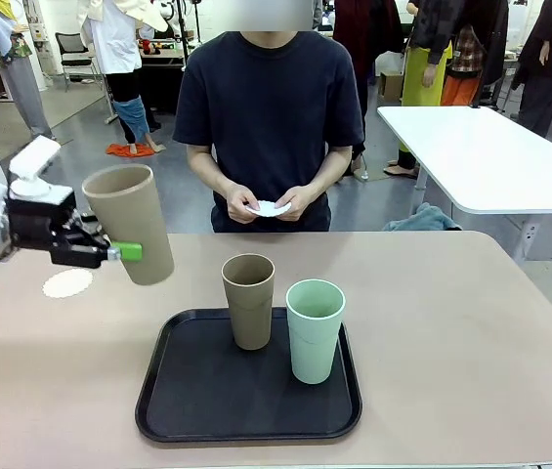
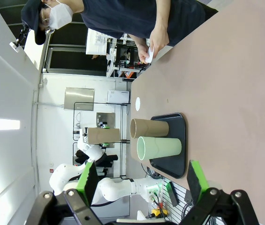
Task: Place coasters on the table and set cups on them.
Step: Pick up one Reusable plastic cup and place it on a coaster set by the human.
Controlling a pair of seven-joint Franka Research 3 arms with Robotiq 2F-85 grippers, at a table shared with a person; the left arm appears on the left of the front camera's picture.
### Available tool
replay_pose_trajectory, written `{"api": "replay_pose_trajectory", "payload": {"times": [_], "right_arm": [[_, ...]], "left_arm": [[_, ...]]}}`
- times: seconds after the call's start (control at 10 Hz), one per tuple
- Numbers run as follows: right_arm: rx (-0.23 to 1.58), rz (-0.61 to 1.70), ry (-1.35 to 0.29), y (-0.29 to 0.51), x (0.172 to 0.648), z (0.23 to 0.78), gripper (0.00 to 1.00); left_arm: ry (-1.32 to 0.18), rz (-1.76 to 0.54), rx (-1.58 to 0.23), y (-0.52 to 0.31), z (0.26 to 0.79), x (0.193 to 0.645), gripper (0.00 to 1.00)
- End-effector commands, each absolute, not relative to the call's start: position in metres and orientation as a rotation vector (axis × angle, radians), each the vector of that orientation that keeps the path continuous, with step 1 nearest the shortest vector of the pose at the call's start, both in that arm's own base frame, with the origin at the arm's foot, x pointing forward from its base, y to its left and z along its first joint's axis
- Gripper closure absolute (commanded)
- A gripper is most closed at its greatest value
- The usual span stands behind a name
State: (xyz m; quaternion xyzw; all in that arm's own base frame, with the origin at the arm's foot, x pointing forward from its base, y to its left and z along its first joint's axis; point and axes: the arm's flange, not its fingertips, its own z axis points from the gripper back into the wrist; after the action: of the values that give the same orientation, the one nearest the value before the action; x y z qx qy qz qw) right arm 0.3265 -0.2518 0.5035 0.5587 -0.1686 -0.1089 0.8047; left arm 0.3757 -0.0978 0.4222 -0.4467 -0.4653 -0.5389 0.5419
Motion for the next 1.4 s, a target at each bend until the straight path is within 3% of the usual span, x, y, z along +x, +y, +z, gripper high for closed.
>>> {"api": "replay_pose_trajectory", "payload": {"times": [0.0,0.5,0.6,0.7,0.8,1.3], "right_arm": [[1.208,-0.227,-0.365,-0.252,0.327,0.504,0.0],[1.208,-0.227,-0.365,-0.252,0.327,0.504,0.0],[1.208,-0.227,-0.365,-0.252,0.327,0.504,0.0],[1.208,-0.227,-0.365,-0.252,0.327,0.504,0.0],[1.208,-0.227,-0.365,-0.252,0.327,0.504,0.0],[1.208,-0.227,-0.365,-0.252,0.327,0.504,0.0]], "left_arm": [[-1.102,-1.214,-1.063,-0.102,0.432,0.362,0.72],[-1.105,-1.266,-1.057,-0.097,0.435,0.371,0.72],[-1.088,-1.246,-1.057,-0.096,0.436,0.368,0.15],[-1.15,-1.201,-0.995,-0.068,0.445,0.396,0.15],[-1.165,-1.206,-1.053,-0.04,0.449,0.418,0.15],[-1.131,-1.099,-0.919,0.099,0.432,0.482,0.15]]}}
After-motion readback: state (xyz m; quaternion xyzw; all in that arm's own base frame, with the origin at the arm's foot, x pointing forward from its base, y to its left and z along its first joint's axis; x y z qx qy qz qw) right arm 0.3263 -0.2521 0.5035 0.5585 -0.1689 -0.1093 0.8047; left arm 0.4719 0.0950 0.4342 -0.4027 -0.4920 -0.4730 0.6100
